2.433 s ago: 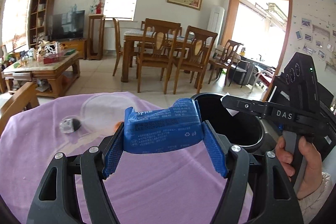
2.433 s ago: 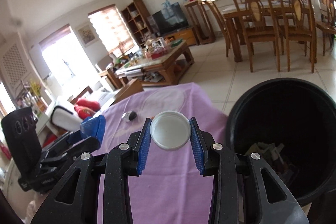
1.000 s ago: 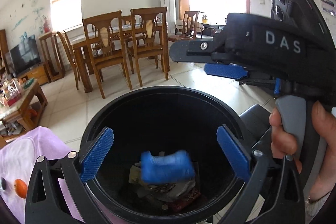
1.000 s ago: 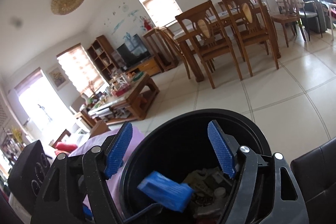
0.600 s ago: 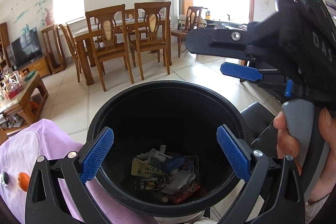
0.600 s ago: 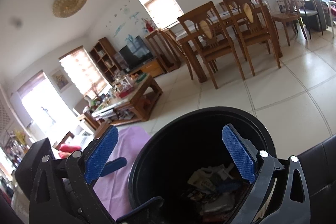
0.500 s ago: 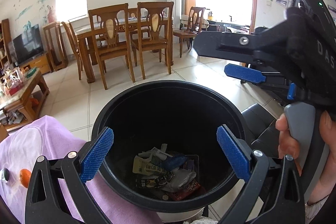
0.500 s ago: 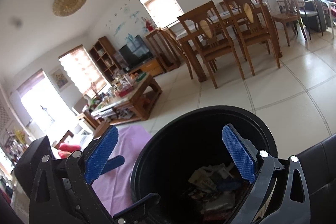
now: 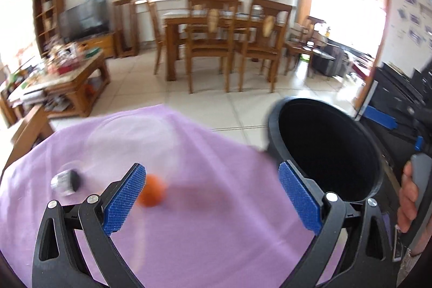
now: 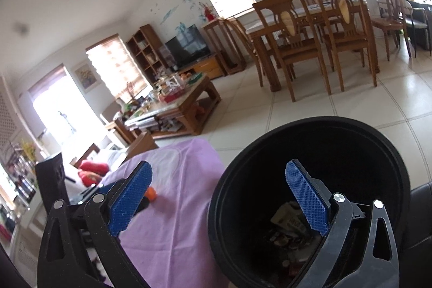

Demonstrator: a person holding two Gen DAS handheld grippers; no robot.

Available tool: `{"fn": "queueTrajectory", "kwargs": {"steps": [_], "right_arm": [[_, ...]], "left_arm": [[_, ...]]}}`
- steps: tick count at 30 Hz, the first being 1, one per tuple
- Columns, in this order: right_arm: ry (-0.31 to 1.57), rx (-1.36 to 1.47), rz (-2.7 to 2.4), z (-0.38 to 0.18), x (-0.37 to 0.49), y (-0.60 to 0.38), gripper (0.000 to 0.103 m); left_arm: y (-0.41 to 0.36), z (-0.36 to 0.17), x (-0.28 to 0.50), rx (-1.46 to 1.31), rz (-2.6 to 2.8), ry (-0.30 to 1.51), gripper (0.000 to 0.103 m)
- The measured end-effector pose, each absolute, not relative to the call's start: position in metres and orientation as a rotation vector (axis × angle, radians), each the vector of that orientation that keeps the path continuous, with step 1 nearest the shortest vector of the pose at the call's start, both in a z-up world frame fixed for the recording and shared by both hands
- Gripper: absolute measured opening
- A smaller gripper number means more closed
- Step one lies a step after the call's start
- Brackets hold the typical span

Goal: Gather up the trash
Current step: 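Grasp the clear-and-black item with the left gripper while the right grasps the orange, then carry the item and orange over the black bin and open both grippers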

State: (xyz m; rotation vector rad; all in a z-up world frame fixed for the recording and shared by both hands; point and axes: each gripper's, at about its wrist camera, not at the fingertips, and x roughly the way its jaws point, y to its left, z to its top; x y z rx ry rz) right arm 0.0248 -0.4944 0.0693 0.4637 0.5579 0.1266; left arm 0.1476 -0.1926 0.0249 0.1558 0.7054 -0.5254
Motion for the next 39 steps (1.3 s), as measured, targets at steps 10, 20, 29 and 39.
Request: {"fn": "queueTrajectory", "kwargs": {"steps": [10,20,29,39], "right_arm": [[0.734,0.276,0.276,0.049,0.095,-0.366,0.098],[0.948,0.121,0.331,0.01,0.165,-0.276,0.086],[0.942,-0.012,0.27,-0.019,0.183,-0.238,0.065],[0.921,0.033,0.268,-0.021,0.179,-0.245,0.037]], "left_arm": [[-0.082,-0.004,0.226,0.051,-0.268,0.851,0.098],[-0.07,-0.028,0.245,0.077,-0.252,0.913,0.097],[-0.063,-0.025,0.241,0.099,-0.25,0.903,0.069],[-0.056,-0.02,0.242,0.1,-0.243,0.886,0.054]]}}
